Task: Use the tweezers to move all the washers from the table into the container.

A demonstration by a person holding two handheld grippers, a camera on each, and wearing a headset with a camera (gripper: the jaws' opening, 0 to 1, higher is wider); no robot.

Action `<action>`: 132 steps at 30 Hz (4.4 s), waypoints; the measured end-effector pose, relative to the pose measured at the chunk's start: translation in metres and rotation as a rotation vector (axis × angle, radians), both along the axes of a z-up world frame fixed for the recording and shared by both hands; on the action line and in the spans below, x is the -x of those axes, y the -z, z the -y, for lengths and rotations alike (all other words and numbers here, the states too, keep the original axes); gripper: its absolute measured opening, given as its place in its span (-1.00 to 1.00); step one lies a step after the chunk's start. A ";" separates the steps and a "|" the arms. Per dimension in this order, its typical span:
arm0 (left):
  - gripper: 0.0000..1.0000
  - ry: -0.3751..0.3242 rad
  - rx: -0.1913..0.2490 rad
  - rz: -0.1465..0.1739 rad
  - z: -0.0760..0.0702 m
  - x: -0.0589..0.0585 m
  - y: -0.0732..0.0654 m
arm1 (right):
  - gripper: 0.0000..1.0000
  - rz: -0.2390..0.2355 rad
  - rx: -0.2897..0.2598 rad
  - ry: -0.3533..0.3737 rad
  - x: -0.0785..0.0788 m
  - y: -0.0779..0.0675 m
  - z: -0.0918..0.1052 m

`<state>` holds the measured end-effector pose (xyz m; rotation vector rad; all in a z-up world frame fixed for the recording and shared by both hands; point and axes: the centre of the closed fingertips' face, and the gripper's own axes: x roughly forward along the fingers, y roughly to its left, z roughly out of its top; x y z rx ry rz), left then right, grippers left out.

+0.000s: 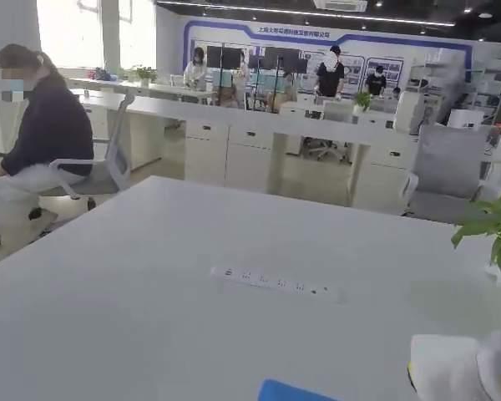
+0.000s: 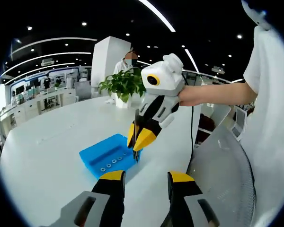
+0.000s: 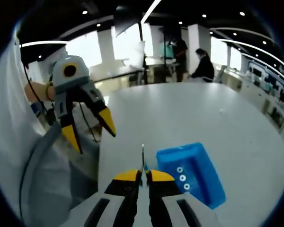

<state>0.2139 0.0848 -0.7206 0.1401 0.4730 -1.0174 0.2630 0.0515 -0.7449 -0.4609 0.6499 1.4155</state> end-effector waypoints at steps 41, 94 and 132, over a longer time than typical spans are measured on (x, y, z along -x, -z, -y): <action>-1.00 0.414 -0.259 -0.026 0.052 0.001 0.022 | -0.90 0.062 0.216 -0.163 0.052 0.059 0.022; -1.00 0.510 -0.764 -0.252 0.004 0.010 0.139 | -0.06 0.096 -0.109 0.610 0.025 0.027 0.151; 0.21 -0.434 0.106 0.044 -0.060 -0.043 -0.022 | 0.23 0.158 -0.289 0.736 0.011 -0.025 0.154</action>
